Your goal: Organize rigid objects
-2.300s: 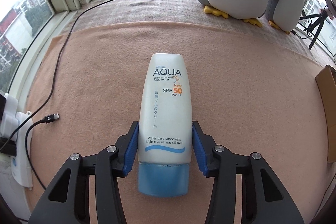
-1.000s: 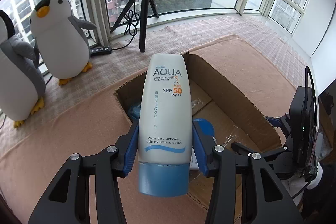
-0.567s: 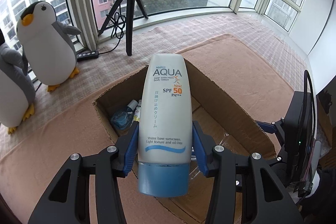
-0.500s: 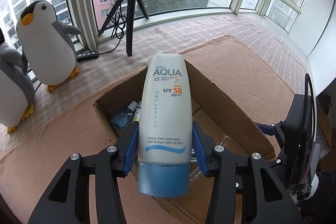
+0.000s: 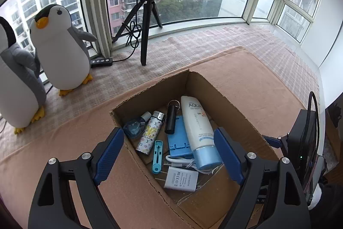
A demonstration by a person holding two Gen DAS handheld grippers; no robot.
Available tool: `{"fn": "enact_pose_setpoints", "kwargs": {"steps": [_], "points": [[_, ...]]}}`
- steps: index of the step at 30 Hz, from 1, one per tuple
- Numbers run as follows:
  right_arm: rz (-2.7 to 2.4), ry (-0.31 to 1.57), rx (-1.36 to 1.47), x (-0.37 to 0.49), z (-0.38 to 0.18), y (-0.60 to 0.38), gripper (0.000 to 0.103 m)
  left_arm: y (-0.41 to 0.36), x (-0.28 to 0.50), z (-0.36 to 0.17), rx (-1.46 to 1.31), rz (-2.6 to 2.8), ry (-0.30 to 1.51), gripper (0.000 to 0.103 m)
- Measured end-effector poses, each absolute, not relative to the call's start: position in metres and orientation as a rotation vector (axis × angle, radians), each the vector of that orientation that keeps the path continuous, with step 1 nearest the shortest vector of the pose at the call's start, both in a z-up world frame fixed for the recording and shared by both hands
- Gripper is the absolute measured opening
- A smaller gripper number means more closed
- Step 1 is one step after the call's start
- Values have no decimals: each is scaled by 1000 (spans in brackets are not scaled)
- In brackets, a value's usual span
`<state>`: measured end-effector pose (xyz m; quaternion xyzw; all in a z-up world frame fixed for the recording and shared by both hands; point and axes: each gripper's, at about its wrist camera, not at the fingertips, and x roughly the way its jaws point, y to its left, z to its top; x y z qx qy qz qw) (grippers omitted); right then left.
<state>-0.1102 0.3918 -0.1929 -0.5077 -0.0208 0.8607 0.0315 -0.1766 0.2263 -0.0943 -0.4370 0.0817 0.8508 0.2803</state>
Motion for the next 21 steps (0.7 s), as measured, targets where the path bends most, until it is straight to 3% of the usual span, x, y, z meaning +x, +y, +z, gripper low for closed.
{"fn": "enact_pose_setpoints", "kwargs": {"steps": [21], "points": [[2671,-118,-1528,-103,-177,383,96,203,-159,-84,-1218,2317,189,86]]}}
